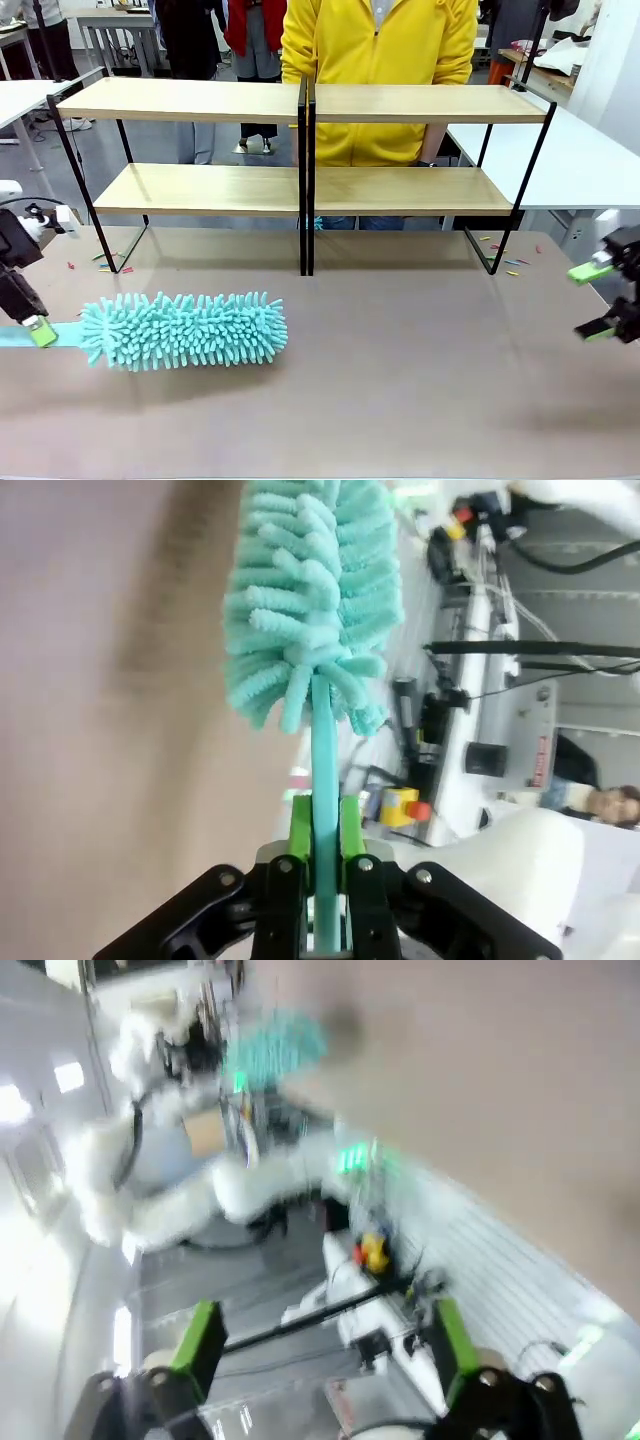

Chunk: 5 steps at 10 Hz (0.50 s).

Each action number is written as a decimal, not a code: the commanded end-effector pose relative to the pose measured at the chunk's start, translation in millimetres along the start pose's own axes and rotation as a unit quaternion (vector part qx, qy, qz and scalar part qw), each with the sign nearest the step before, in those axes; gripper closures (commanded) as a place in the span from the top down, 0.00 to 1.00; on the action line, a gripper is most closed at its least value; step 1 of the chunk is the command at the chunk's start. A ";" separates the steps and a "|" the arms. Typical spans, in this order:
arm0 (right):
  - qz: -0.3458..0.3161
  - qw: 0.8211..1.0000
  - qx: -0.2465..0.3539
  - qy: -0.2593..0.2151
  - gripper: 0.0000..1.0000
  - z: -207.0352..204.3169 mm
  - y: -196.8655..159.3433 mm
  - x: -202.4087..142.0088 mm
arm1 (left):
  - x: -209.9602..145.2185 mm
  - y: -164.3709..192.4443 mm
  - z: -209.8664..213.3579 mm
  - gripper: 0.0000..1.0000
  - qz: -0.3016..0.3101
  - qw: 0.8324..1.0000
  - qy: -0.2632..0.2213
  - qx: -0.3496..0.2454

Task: Clean the shelves.
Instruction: Place the Duster on the table.

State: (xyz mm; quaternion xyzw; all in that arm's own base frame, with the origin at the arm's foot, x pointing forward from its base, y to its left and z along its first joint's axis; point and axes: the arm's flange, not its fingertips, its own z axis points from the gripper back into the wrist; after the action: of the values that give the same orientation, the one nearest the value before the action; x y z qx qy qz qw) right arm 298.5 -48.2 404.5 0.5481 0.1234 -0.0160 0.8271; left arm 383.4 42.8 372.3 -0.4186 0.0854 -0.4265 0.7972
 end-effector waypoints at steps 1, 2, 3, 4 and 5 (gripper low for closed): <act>-0.066 0.996 -0.010 0.061 1.00 -23.0 -5.2 30.4 | -0.7 9.0 -4.5 0.12 -0.030 0.999 -0.009 0.009; -0.095 0.992 -0.076 0.040 1.00 -38.2 -1.9 38.0 | 0.8 9.9 -4.8 0.12 -0.025 1.000 0.000 0.010; -0.029 0.999 0.000 0.042 1.00 -21.9 -11.1 11.9 | 0.9 11.6 -4.5 0.12 -0.027 0.999 0.001 0.019; -0.029 0.999 0.000 0.042 1.00 -21.9 -11.1 11.9 | -0.7 10.5 -4.0 0.12 -0.028 0.999 0.000 0.025; -0.029 0.999 0.000 0.042 1.00 -21.9 -11.1 11.9 | -0.2 11.0 -4.0 0.12 -0.029 0.999 0.002 0.024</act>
State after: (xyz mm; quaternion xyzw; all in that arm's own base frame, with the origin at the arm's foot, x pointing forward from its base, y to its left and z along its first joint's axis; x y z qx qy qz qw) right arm 309.4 -24.6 375.9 0.5278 0.1899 -0.0287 0.8274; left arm 392.7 42.7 359.8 -0.4038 0.0709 -0.4421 0.7978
